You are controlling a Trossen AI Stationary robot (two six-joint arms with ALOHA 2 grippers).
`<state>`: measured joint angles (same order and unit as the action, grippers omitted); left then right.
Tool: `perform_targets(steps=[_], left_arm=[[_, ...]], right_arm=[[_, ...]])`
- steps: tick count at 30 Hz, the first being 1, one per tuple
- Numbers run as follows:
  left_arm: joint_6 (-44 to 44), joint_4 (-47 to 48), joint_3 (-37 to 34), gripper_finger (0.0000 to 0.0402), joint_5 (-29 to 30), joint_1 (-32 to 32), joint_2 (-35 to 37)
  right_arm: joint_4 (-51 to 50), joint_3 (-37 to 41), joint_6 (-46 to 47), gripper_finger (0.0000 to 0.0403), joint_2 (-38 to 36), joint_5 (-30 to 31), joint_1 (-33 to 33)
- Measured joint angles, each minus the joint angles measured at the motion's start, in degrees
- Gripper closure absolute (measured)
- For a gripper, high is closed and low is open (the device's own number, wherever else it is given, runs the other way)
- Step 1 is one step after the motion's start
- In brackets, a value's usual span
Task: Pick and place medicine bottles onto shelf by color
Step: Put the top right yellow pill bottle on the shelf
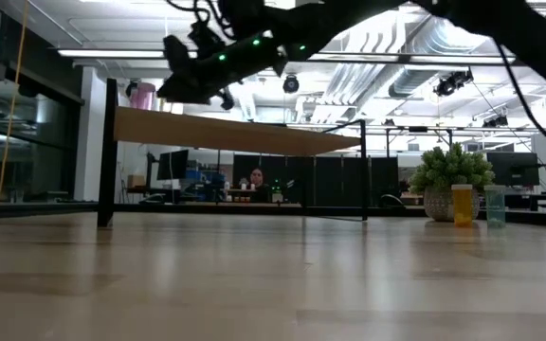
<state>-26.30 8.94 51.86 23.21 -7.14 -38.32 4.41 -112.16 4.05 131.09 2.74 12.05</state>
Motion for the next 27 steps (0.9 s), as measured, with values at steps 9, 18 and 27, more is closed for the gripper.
perform_targets(steps=[9,18,27], left_arm=[[0.0,-0.6,0.0,0.0402,0.0,0.0,0.0],[0.0,-0.8,0.0,0.0402,0.1,0.0,0.0],[0.0,-1.5,0.0,0.0401,0.1,0.0,0.0]], right_arm=[[-0.2,-4.3,-0.6,0.0320,3.8,1.5,0.1],[-3.8,-4.3,-1.4,0.0320,3.8,4.3,0.1],[-3.3,-4.3,-1.1,0.0320,3.8,6.0,0.1]])
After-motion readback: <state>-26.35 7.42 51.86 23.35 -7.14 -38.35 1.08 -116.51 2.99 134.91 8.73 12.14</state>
